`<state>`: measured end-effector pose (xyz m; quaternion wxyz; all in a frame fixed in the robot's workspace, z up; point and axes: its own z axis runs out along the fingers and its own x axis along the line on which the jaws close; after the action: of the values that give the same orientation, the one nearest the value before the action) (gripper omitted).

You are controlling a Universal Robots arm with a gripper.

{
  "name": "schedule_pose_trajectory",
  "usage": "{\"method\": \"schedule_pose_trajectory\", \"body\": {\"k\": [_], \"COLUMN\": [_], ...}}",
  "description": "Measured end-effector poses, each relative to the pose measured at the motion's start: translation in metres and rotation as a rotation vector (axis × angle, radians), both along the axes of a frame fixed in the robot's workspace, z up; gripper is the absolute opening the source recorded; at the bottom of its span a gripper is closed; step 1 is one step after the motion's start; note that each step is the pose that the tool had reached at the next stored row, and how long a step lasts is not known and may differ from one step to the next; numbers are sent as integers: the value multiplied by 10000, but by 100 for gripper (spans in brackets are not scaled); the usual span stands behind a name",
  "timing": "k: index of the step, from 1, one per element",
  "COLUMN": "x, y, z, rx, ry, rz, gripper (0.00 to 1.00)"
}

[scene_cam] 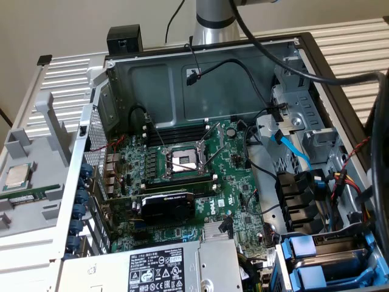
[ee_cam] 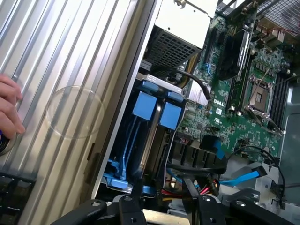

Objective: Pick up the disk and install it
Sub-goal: 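Insert the first disk wire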

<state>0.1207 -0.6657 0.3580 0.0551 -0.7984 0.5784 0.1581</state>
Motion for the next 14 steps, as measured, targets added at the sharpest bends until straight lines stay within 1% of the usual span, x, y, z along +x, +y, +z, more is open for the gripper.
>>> {"method": "schedule_pose_trajectory", "body": {"k": [2, 4, 5, 7, 8, 11, 12, 13, 14], "x": [1, 1, 1, 1, 0, -32, -44, -44, -45], "y": [-34, -54, -64, -78, -79, -79, -80, -80, -82], "z": [-20, -39, -51, -74, -85, -94, -97, -102, -104], "rx": [54, 147, 205, 303, 330, 387, 415, 480, 564], "ry": [20, 43, 49, 53, 55, 61, 66, 78, 86], "rz": [13, 38, 52, 72, 76, 80, 80, 85, 86], "gripper": [46, 46, 46, 46, 46, 46, 46, 46, 46]}}
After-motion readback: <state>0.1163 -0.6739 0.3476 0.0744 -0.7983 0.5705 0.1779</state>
